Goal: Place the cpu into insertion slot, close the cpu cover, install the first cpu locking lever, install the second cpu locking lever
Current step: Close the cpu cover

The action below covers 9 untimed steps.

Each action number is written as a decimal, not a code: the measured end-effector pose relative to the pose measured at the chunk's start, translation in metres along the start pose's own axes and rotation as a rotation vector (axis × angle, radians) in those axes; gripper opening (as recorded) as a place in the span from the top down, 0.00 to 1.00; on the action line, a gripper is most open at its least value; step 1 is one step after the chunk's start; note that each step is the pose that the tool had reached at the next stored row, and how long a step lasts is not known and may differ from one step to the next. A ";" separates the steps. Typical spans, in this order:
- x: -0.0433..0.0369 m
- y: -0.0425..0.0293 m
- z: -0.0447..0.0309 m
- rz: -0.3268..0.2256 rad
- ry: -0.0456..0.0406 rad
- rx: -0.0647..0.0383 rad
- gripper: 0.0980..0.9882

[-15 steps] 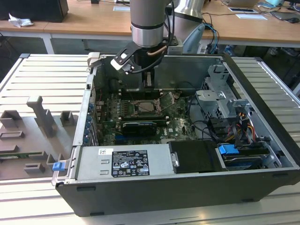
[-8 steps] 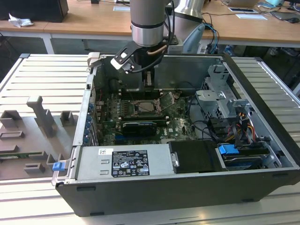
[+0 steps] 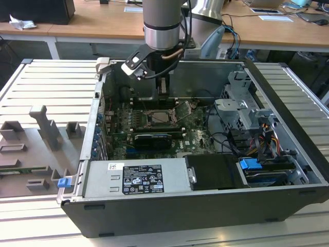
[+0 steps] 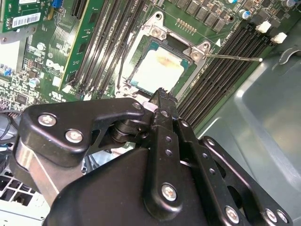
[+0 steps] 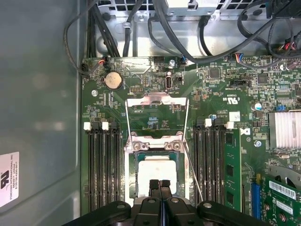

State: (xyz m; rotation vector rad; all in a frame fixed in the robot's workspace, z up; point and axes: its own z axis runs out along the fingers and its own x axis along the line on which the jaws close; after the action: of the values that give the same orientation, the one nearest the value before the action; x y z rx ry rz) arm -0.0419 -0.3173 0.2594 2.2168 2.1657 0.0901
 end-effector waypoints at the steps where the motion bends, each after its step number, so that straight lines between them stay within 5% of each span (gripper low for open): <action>1: 0.0000 0.0000 -0.0003 0.000 0.0000 0.000 0.99; 9: 0.0000 0.0003 -0.0038 0.000 0.0000 0.000 0.99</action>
State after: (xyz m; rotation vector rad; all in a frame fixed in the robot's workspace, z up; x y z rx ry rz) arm -0.0419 -0.3173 0.2632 2.2168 2.1656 0.0900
